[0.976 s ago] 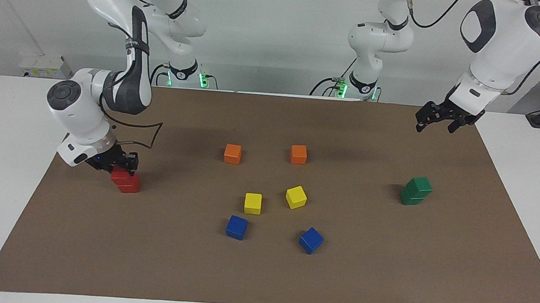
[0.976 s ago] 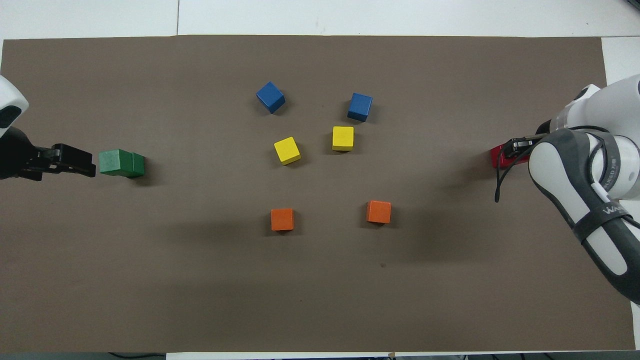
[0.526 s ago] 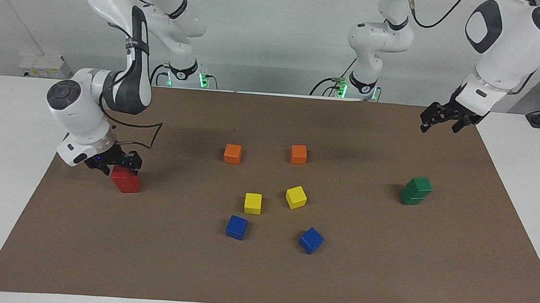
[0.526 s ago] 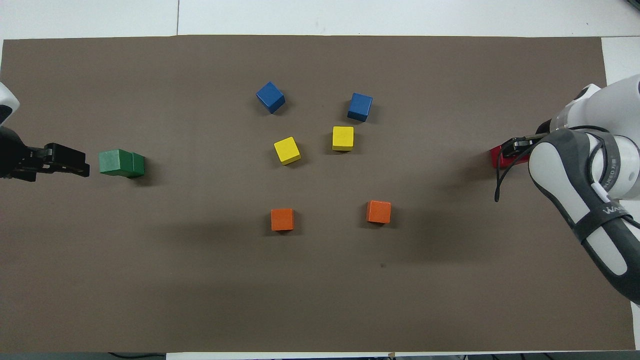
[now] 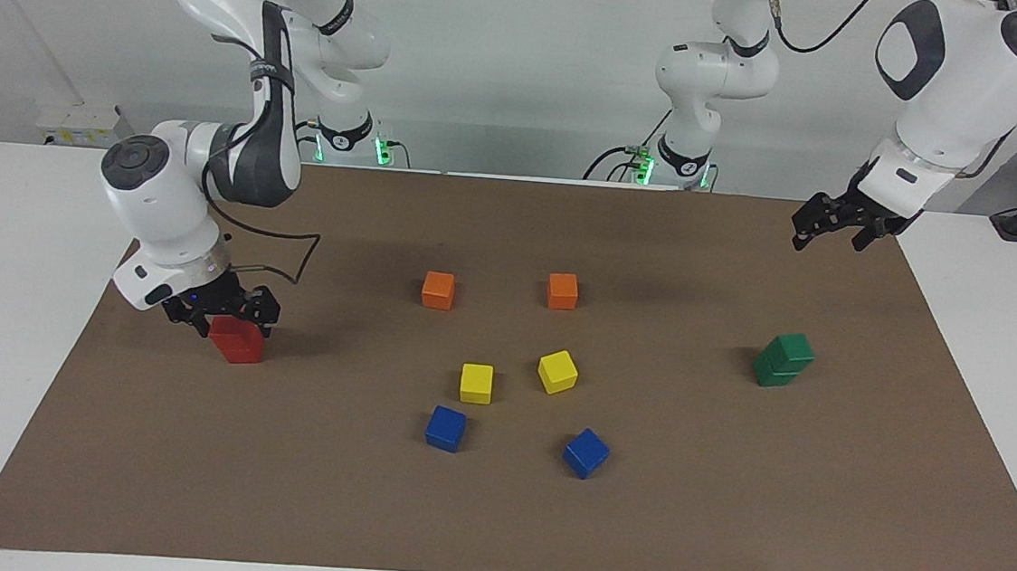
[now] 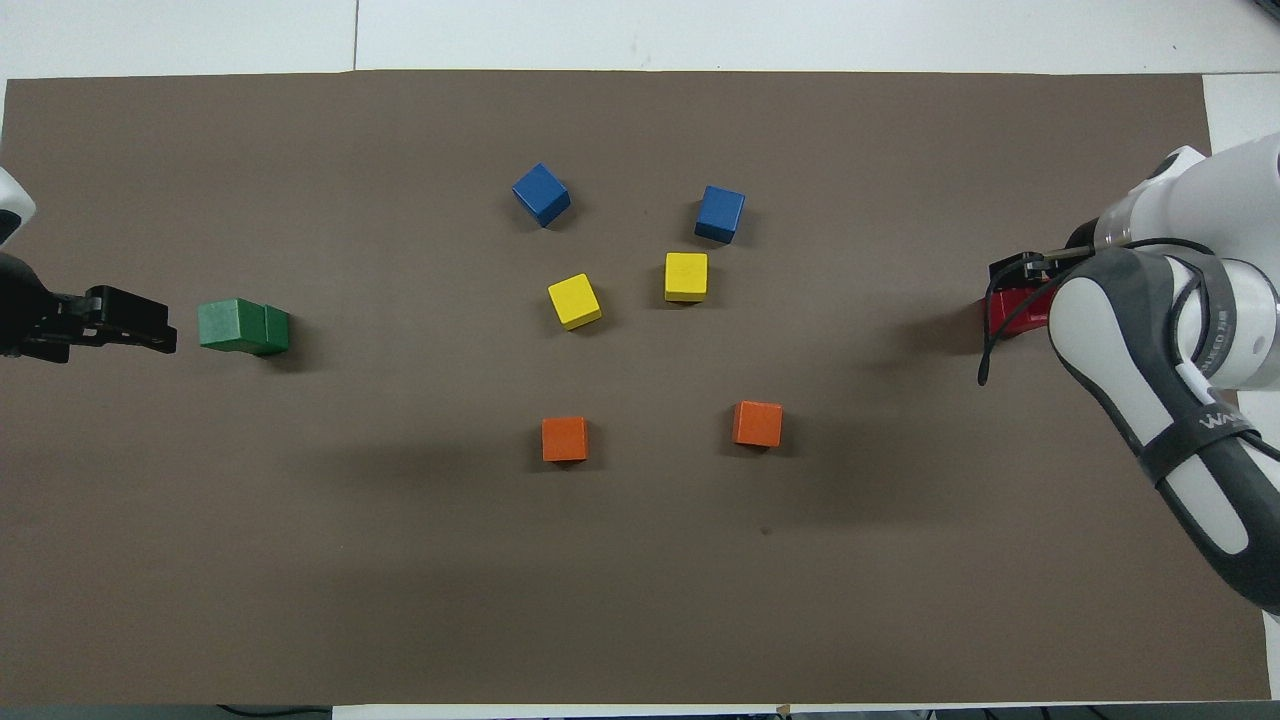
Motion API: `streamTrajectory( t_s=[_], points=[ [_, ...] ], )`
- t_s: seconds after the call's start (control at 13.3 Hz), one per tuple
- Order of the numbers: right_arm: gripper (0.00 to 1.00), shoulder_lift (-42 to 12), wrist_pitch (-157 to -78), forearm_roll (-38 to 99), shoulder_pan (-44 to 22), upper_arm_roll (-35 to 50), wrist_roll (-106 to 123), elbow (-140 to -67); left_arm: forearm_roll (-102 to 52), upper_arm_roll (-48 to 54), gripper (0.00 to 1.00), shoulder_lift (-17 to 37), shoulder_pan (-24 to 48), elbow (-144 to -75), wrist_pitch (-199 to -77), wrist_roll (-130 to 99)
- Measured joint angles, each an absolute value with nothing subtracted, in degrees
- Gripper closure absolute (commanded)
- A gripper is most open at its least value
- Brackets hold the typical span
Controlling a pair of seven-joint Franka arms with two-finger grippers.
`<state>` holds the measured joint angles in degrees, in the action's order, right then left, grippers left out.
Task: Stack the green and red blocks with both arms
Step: 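Open the right gripper and withdraw it from the red stack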
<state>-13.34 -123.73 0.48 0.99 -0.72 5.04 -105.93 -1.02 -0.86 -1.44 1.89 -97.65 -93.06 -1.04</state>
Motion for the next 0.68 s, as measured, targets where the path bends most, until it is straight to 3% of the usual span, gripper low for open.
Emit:
streamTrajectory(
  t_s=[0.68],
  points=[
    [0.0,-1.8,-99.9,0.3,1.2,-0.9,5.0,-96.0,0.3,-0.8,0.0,-1.4,1.9,-97.7,-95.0,-1.0]
  ],
)
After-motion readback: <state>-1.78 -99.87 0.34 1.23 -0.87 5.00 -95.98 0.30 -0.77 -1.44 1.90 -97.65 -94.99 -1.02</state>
